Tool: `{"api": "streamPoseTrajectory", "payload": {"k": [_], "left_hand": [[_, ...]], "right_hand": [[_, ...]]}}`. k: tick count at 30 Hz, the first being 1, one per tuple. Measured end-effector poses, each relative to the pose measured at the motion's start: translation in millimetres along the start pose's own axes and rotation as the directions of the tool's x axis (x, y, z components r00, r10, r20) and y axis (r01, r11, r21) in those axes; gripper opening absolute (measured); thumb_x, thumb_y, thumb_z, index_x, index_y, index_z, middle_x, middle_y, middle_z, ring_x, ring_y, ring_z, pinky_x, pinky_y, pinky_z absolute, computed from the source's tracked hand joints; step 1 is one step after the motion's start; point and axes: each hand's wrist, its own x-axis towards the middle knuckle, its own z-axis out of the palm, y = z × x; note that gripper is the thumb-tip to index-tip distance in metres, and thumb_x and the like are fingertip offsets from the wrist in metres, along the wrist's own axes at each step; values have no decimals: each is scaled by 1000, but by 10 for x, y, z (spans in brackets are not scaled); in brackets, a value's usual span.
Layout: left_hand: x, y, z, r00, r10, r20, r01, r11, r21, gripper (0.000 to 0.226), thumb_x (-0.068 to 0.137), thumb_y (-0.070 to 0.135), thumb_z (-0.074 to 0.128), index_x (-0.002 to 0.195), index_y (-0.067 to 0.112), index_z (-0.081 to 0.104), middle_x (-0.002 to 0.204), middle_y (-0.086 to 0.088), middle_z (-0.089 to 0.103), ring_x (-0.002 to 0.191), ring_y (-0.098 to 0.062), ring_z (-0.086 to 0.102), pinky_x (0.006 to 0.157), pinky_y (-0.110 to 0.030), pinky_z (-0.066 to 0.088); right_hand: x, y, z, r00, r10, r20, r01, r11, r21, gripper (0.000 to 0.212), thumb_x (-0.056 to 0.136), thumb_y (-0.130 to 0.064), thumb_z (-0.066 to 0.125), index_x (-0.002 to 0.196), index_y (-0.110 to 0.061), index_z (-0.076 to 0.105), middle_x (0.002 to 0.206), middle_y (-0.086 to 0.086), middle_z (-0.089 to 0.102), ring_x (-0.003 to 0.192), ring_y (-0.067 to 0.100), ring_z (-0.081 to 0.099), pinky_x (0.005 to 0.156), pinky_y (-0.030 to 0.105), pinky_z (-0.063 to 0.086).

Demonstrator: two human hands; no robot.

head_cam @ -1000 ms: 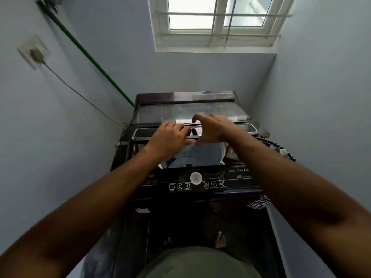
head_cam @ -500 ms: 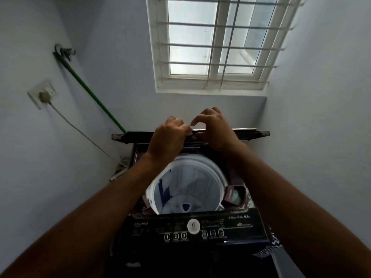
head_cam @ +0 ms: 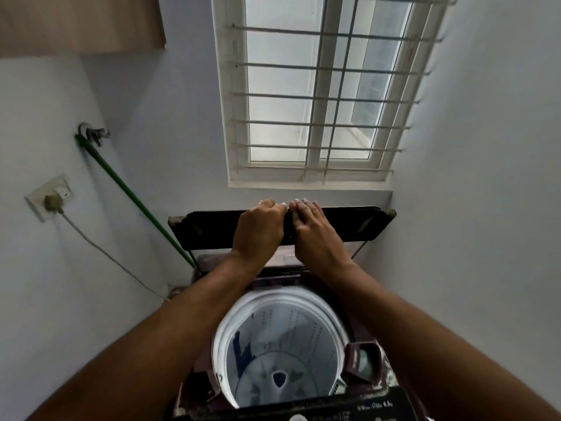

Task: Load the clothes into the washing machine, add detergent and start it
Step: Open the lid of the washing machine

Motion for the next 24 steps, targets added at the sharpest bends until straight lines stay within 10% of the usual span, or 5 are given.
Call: {"api": "streamPoseTrajectory", "payload": {"k": [5,24], "left_hand": [[270,-140,114,999,14,42,-12,999,-46,23,96,18,54,109,18,73,92,-4,67,78,-25,67,71,-36,58],[1198,-577,623,955,-110,275,121,992,-22,57,83,1,58,138,15,54,129,-5,56,116,-30,58,102,-36,47]], "right_hand": [[313,53,27,997,23,80,-24,1000,14,71,88,-6,48,152,4,21,160,23,22,152,33,13,125,43,9],[1481,485,358,946,52,321,-72,996,49,92,89,-29,60,157,-2,4,165,15,1,153,26,-6,124,36,1]]}}
